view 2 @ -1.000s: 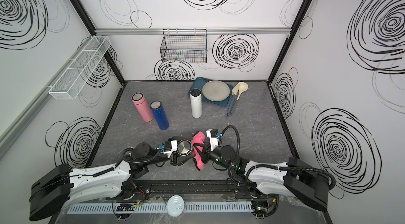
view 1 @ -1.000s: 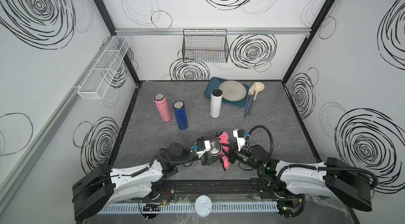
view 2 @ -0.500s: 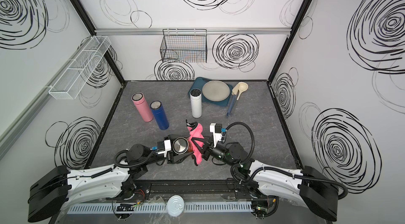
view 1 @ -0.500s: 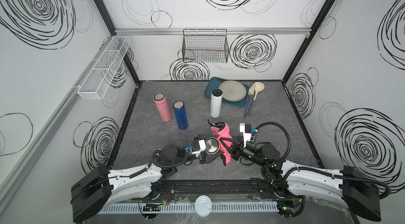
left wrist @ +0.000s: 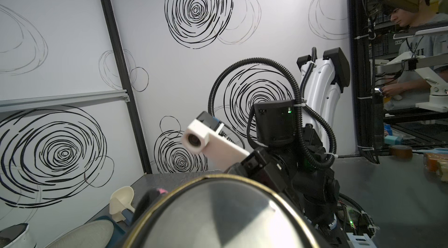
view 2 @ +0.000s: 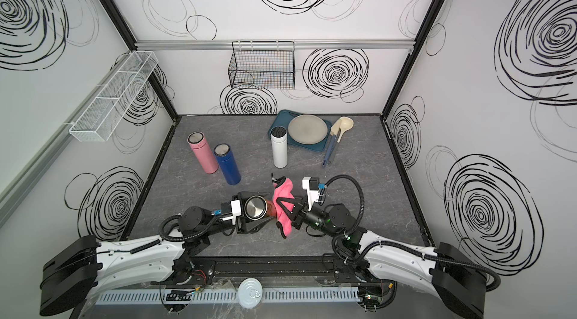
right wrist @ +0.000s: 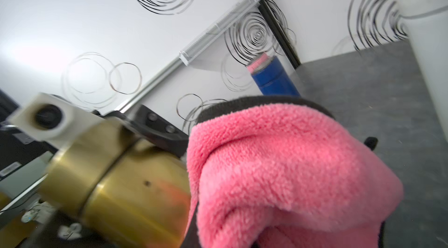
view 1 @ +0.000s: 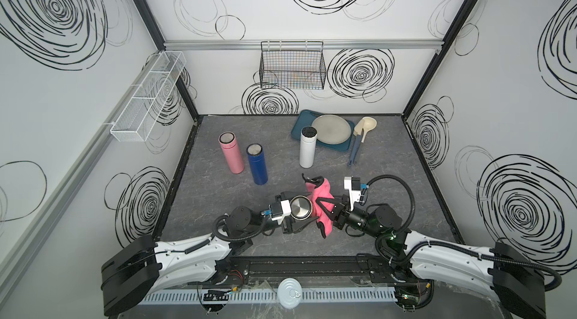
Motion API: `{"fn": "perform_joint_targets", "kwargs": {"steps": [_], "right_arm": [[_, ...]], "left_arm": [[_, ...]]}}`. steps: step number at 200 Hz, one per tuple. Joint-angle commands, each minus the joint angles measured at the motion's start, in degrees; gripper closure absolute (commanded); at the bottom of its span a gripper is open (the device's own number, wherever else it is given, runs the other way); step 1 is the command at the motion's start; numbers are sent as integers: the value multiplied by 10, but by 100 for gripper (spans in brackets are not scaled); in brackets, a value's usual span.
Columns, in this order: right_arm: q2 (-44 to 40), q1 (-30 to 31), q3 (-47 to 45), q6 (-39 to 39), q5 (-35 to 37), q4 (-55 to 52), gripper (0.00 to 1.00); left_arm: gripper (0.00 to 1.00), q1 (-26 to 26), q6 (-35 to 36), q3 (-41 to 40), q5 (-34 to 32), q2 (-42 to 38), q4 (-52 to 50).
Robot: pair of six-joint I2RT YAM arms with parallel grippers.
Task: Wipe the surface of the thermos
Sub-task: Wipe the dirt from the surface of the thermos.
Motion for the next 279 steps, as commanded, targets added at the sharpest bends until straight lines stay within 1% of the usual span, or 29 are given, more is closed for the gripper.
{"fn": "perform_joint_targets", "kwargs": {"steps": [1, 15, 41, 61, 74, 98, 121, 136, 147, 172, 194, 206, 212, 228, 235, 249, 262, 279], "right_arm": [[-8, 6, 9, -14, -18, 10, 100], [8, 3, -14, -6, 5, 15, 100], [74, -8, -67, 17, 49, 41, 100], [101, -25, -91, 28, 50, 52, 100], [84, -27, -78, 22, 39, 32, 100], [15, -9, -27, -14, 32, -28, 100], [-25, 4, 9, -35, 5, -32, 100], [-30, 10, 16, -35, -12, -22, 100], [-22, 11, 11, -31, -11, -14, 100], [18, 1, -23, -8, 8, -12, 100], [48, -19, -65, 19, 19, 15, 100], [51, -34, -79, 29, 18, 18, 100], [47, -38, -81, 30, 16, 16, 100], [20, -38, -67, 20, 12, -6, 100], [5, -37, -54, 13, 5, -32, 100], [-25, -31, -9, -11, -10, -80, 100], [-43, -20, 29, -28, -4, -125, 100], [-55, -20, 35, -32, -27, -101, 100]], "left_arm": [[100, -3, 11, 25, 2, -1, 77], [100, -3, 15, 26, 4, -2, 76], [100, -4, 22, 24, 5, -7, 76], [100, -4, 23, 25, 3, -10, 75], [100, -5, 22, 25, 1, -8, 76], [100, -7, 23, 28, 4, -2, 79], [100, -9, 37, 27, 16, 4, 90], [100, -10, 46, 25, 18, 8, 97], [100, -10, 57, 28, 27, 10, 91], [100, -7, 80, 40, 30, 13, 55], [100, 10, 71, 57, 35, 20, 30], [100, 17, 89, 61, 77, 24, 18], [100, 17, 98, 59, 82, 25, 18], [100, 16, 109, 55, 75, 30, 31], [100, 16, 116, 55, 77, 32, 32], [100, 16, 129, 54, 83, 35, 34], [100, 16, 142, 56, 90, 38, 27], [100, 17, 166, 60, 98, 42, 9]]}}
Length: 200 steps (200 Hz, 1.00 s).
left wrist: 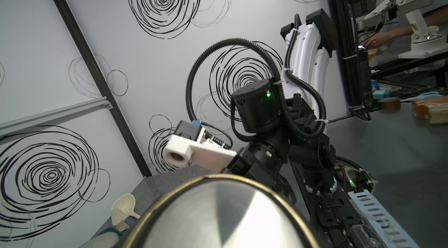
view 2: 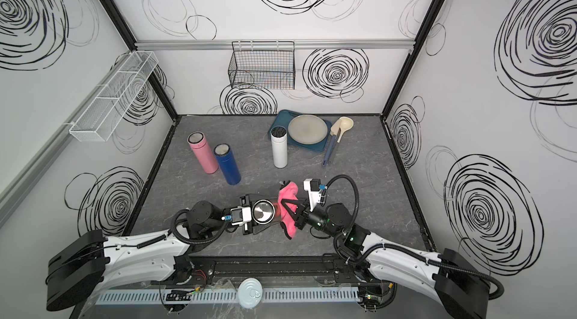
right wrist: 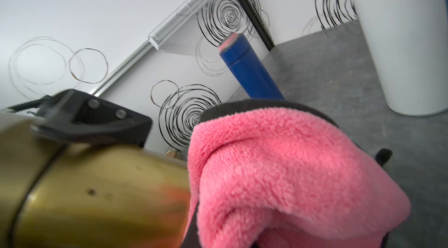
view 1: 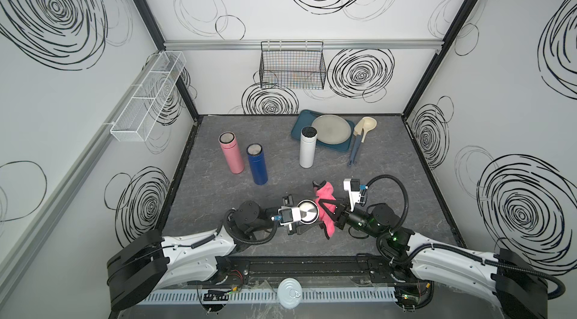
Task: Wipe the surface of the thermos
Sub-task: Wipe the dirt from the surface of the thermos.
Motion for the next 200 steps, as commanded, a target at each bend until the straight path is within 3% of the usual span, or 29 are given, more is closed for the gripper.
{"fn": "perform_joint_targets", "kwargs": {"steps": [1, 34, 82, 119, 153, 200], "right_arm": [[-27, 6, 38, -23, -33, 6, 100], [10, 3, 16, -10, -33, 27, 100], [110, -61, -49, 45, -62, 89, 100], [53, -47, -5, 26, -83, 65, 100], [0, -9, 34, -9, -69, 43, 100], [71, -39, -26, 23, -53, 79, 100]], "left_arm": [[100, 3, 53, 33, 25, 3, 50], [100, 4, 84, 32, 37, 2, 33], [100, 8, 124, 38, 66, 0, -8], [100, 21, 146, 45, 103, 11, -22], [100, 41, 194, 69, 152, 18, -100], [100, 59, 233, 74, 194, 10, -146]]}}
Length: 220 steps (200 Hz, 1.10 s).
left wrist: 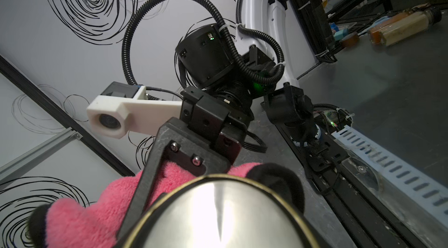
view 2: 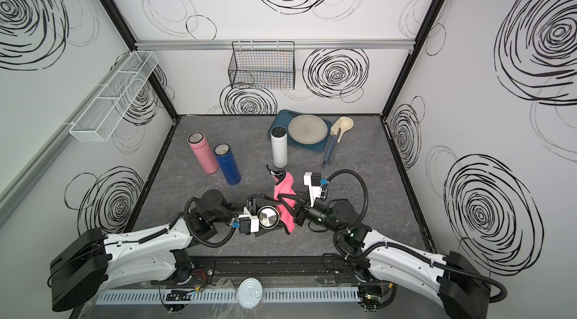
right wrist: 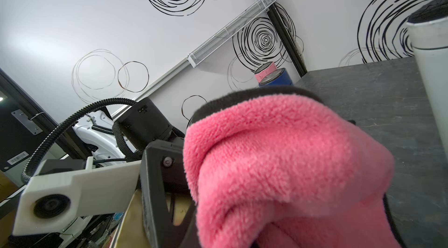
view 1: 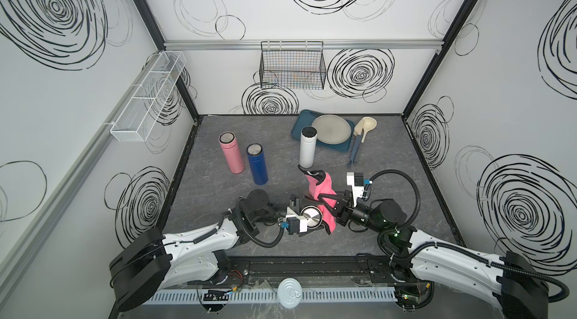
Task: Wipe the surface of the thermos
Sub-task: Wipe the dirt from the surface of the thermos.
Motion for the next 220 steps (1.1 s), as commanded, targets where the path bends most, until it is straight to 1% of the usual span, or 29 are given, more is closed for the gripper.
{"fn": "perform_joint_targets", "kwargs": {"steps": [1, 19, 33, 57, 77, 96, 121, 129, 140, 159, 168, 180, 204, 220], "right_arm": [[50, -17, -37, 21, 1, 26, 100], [86, -31, -51, 33, -13, 38, 100], [92, -37, -48, 34, -28, 32, 100], [48, -38, -27, 24, -45, 11, 100], [6, -35, -12, 23, -60, 20, 100], [1, -28, -1, 23, -75, 40, 100], [40, -26, -4, 5, -52, 40, 100], [62, -33, -13, 1, -45, 40, 100], [97, -50, -29, 3, -44, 71, 100], [155, -92, -43, 19, -97, 114, 100], [168, -100, -39, 22, -124, 123, 100], [158, -95, -23, 13, -142, 107, 100], [98, -53, 17, -22, -129, 49, 100], [76, -29, 37, -35, -136, 46, 100]], "left_arm": [[100, 13, 46, 22, 50, -10, -1], [100, 16, 67, 30, 78, -12, -32], [100, 17, 90, 40, 95, -12, -66], [100, 20, 105, 49, 110, -8, -83], [100, 21, 106, 51, 111, -8, -83], [100, 21, 111, 53, 110, -7, -85], [100, 21, 124, 54, 103, -11, -103], [100, 21, 129, 53, 101, -14, -108], [100, 21, 137, 52, 100, -16, -115], [100, 21, 146, 53, 102, -18, -126], [100, 21, 150, 55, 102, -17, -132], [100, 23, 156, 60, 104, -15, -143], [100, 24, 163, 63, 111, -14, -151], [100, 22, 167, 64, 118, -15, -153]]}}
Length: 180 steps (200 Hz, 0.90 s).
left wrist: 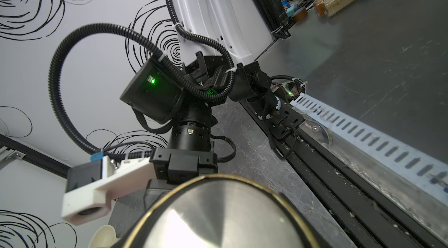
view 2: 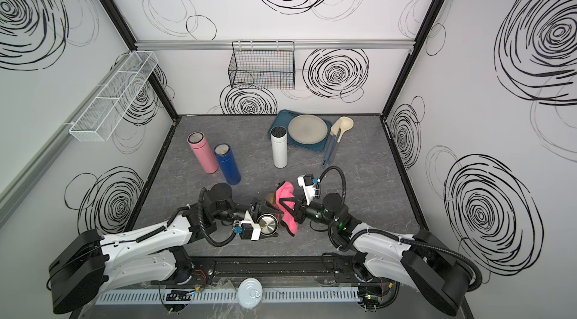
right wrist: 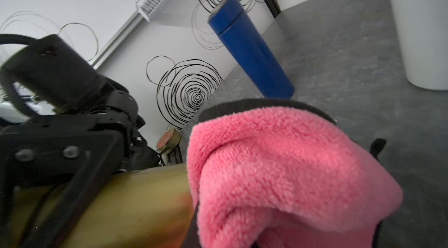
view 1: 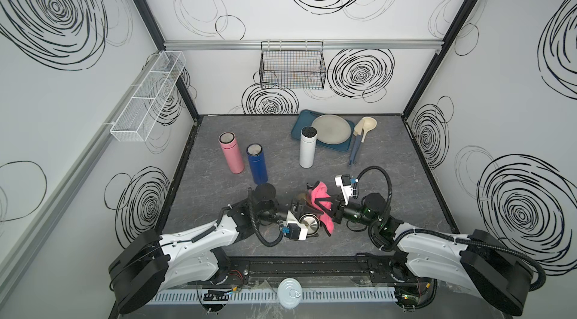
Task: Wipe the surface of the thermos
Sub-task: Wipe the dirt from the surface of the thermos.
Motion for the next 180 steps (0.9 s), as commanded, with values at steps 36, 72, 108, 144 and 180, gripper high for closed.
{"fn": "perform_joint_targets", "kwargs": {"steps": [36, 72, 108, 144, 180], "right_arm": [[-7, 29, 47, -37, -48, 45, 100], [100, -1, 17, -19, -66, 101, 100], [120, -2, 57, -20, -102, 74, 100], [54, 25, 92, -51, -85, 36, 100], [109, 5, 73, -28, -101, 93, 100]], "left_arm": [[100, 2, 50, 34, 48, -18, 1], [100, 1, 54, 31, 39, -21, -1], [100, 2, 91, 33, 34, -12, -27], [100, 31, 133, 72, 77, 11, -103], [100, 38, 190, 81, 104, 15, -144]]}}
